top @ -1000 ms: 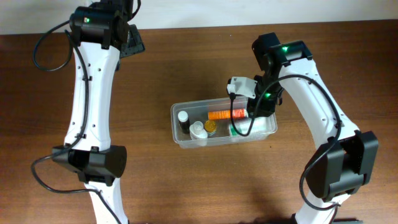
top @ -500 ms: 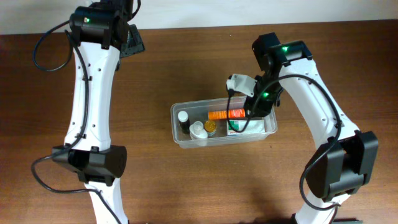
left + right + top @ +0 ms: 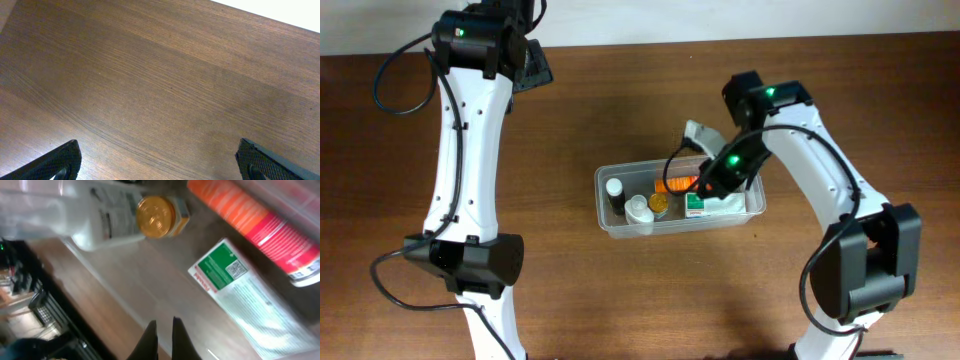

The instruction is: Pack container

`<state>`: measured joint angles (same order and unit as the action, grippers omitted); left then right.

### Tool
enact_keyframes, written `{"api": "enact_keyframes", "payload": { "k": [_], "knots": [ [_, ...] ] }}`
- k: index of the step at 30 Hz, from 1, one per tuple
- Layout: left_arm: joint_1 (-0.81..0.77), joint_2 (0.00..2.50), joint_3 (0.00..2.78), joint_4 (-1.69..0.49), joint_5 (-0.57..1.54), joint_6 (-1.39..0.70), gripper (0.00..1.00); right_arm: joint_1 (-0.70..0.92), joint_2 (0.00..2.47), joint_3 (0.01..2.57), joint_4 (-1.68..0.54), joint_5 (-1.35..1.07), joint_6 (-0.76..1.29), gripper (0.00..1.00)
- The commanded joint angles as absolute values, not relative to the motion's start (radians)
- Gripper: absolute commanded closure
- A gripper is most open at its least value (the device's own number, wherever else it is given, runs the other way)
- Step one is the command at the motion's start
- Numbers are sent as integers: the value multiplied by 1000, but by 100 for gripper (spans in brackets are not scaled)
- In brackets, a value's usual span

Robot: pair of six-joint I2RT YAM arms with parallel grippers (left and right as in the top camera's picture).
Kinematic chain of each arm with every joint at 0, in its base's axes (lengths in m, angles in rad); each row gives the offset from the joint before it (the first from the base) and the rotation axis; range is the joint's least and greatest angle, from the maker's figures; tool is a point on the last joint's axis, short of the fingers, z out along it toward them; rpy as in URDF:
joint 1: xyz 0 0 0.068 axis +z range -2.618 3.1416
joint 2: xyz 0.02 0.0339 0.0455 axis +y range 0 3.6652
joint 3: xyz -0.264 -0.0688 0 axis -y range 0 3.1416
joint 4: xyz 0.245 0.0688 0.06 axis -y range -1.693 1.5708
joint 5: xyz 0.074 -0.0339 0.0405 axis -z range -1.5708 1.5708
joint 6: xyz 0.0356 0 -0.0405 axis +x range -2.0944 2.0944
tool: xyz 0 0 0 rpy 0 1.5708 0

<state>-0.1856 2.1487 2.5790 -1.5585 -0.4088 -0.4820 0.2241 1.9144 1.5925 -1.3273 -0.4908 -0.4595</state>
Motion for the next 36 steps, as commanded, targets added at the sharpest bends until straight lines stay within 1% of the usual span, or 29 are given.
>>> {"api": "enact_keyframes", "payload": {
  "k": [1, 8, 12, 16, 24, 32, 36],
  "knots": [
    [-183, 2141, 2585, -1558, -423, -469, 1, 223, 1910, 1523, -1281, -525, -329, 96],
    [-183, 2141, 2585, -1557, -423, -469, 1, 223, 1910, 1410, -1150, -408, -247, 96],
    [-183, 2141, 2585, -1558, -423, -469, 1, 223, 1910, 1396, -1132, -278, -143, 96],
    [-183, 2141, 2585, -1558, -423, -469, 1, 223, 1910, 1396, -1113, -196, -35, 96],
    [-183, 2141, 2585, -1557, -423, -469, 1, 243, 1910, 1375, -1056, -167, 25, 96],
    [-183, 2141, 2585, -1558, -423, -469, 1, 262, 1910, 1276, -907, -160, 43, 95],
    [-183, 2141, 2585, -1558, -423, -469, 1, 260, 1909, 1276, -902, -160, 42, 95]
  ]
}}
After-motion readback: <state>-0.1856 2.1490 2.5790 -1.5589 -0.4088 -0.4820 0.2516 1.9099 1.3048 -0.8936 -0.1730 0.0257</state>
